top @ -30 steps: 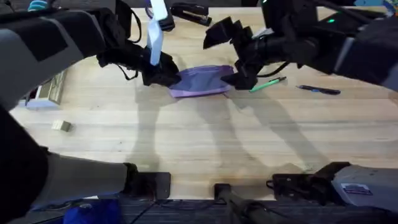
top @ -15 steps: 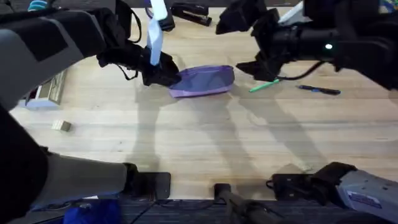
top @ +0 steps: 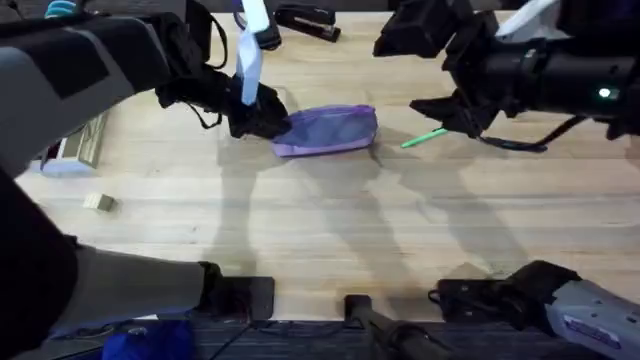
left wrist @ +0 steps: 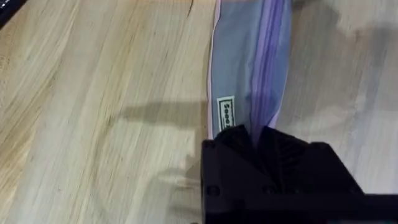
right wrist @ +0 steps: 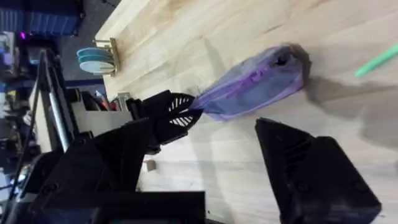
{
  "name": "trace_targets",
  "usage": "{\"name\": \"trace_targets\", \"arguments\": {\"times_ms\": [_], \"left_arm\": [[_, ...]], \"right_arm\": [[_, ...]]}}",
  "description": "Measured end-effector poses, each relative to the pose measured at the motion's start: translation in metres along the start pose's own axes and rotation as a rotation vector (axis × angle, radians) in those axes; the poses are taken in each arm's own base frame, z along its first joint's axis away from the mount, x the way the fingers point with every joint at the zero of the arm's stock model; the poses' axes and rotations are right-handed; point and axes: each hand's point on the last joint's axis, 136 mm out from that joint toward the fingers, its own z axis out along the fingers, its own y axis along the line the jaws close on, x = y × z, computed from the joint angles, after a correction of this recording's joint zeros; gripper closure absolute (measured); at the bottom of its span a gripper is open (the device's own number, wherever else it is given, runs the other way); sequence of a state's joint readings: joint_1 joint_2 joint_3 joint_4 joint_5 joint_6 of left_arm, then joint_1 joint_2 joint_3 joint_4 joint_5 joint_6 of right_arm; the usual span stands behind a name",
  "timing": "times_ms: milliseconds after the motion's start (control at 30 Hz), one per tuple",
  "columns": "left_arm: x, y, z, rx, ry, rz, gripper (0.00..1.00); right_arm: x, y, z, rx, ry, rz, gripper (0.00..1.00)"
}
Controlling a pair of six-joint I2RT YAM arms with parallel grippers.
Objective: Unzip the bag, pick up the pens from the table one at a time and place them inside, then zip the bag closed.
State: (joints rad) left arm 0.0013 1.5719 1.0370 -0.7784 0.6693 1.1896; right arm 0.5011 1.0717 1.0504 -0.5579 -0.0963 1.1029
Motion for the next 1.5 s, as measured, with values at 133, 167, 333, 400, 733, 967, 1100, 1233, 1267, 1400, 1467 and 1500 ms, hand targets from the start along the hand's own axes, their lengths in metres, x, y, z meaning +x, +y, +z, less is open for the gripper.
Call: {"name": "trace_targets", "arguments": {"times_ms": [133, 167, 333, 400, 733, 967, 1100, 1233, 1267, 1400, 1467, 1500], "left_arm": [[0.000, 0.000, 0.000, 0.000, 0.000, 0.000, 0.959], [0.000, 0.000, 0.000, 0.000, 0.000, 0.000, 0.959], [0.000, 0.000, 0.000, 0.000, 0.000, 0.000, 0.959], [0.000, 0.000, 0.000, 0.000, 0.000, 0.000, 0.959], [0.000, 0.000, 0.000, 0.000, 0.000, 0.000, 0.959], [0.000, 0.000, 0.000, 0.000, 0.000, 0.000, 0.959], [0.000, 0.000, 0.000, 0.000, 0.000, 0.000, 0.959], [0.000, 0.000, 0.000, 0.000, 0.000, 0.000, 0.959], [0.000, 0.000, 0.000, 0.000, 0.000, 0.000, 0.959], [0.000, 0.000, 0.000, 0.000, 0.000, 0.000, 0.959], [0.000, 0.000, 0.000, 0.000, 0.000, 0.000, 0.959], [0.000, 0.000, 0.000, 0.000, 0.000, 0.000, 0.959]], "right_arm": [[0.000, 0.002, -0.005, -0.012, -0.006, 0.043, 0.006], [0.000, 0.002, -0.005, -0.014, -0.007, 0.059, 0.006], [0.000, 0.002, -0.005, -0.013, -0.006, 0.141, 0.006], [-0.001, 0.002, -0.005, -0.012, -0.007, 0.161, 0.006], [0.009, -0.019, -0.006, 0.077, 0.018, 0.291, 0.005], [0.014, -0.030, 0.014, 0.147, 0.044, 0.344, 0.005], [0.018, -0.037, 0.025, 0.188, 0.059, 0.359, 0.005], [0.019, -0.044, 0.034, 0.223, 0.062, 0.369, 0.006], [0.019, -0.045, 0.037, 0.230, 0.063, 0.370, 0.005], [0.022, -0.055, 0.049, 0.276, 0.072, 0.378, 0.005], [0.022, -0.059, 0.055, 0.299, 0.074, 0.381, 0.005], [0.022, -0.061, 0.058, 0.307, 0.070, 0.383, 0.005]]}}
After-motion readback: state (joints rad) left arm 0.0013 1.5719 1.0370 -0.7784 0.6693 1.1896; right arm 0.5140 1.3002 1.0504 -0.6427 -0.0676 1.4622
